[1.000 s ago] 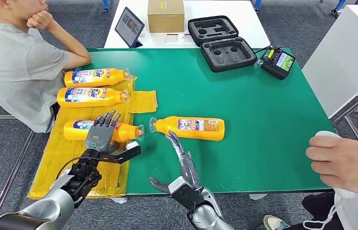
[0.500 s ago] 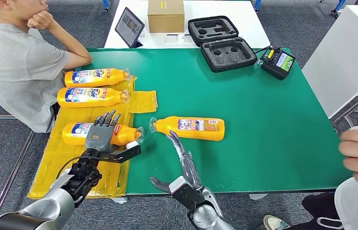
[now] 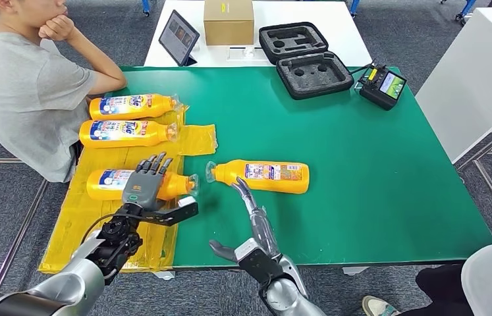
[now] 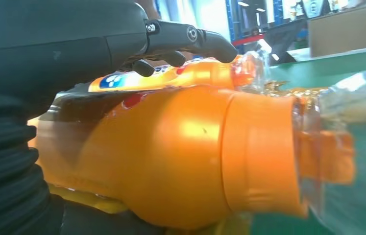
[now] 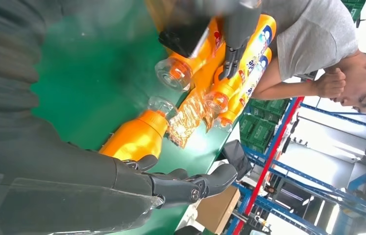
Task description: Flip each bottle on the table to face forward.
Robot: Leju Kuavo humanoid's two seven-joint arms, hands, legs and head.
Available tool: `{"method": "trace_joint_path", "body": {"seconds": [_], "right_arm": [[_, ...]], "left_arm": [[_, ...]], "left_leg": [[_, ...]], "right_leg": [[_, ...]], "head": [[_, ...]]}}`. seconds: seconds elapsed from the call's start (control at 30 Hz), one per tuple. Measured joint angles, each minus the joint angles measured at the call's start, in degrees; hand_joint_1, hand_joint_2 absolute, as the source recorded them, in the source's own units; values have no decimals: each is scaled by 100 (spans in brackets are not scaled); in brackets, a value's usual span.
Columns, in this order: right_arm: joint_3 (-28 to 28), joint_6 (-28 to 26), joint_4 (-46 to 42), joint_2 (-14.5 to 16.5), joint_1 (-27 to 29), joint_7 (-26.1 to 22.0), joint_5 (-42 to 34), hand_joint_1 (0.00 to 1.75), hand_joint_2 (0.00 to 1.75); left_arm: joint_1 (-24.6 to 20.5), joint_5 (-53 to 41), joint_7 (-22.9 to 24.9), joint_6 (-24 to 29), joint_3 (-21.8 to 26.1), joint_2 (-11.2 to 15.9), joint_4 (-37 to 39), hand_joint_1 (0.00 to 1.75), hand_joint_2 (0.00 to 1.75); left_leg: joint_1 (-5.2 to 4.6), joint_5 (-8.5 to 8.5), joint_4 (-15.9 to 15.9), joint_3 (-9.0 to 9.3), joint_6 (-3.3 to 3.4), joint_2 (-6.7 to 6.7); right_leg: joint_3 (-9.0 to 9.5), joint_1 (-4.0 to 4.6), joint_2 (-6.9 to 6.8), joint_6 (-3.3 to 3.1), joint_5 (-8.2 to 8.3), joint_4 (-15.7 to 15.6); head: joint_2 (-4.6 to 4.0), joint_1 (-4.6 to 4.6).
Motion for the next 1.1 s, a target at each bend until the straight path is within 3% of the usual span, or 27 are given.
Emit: {"method": "trace_joint_path", "body": {"seconds": [0.23, 0.8, 0.97, 1.1], "right_arm": [[-5, 10, 26, -20, -23, 0, -50, 0, 175], [1, 17, 26, -46, -13, 0, -102, 0, 175], [10, -4, 26, -46, -8, 0, -117, 0, 175], [25, -108, 25, -46, 3, 0, -134, 0, 175]], "left_arm": [[353, 397, -313, -548, -181, 85, -668, 0, 175], [1448, 241, 116, -384, -726, 503, -2328, 0, 175], [1837, 203, 196, -128, -847, 637, -2978, 0, 175], [2150, 540, -32, 393, -914, 668, -3579, 0, 175]], "left_leg": [[0, 0, -1, 0, 0, -8], [1, -1, -2, 1, -1, -5], [1, -1, -2, -6, -1, -4], [1, -1, -1, -16, 0, -5]], "right_leg": [[4, 0, -11, 0, -1, 0], [-1, 1, -8, -1, -2, 0], [-10, 1, -7, -1, -2, 0], [-18, 1, -11, -1, -2, 0]], "head": [[0, 0], [0, 1], [0, 1], [0, 2]]}}
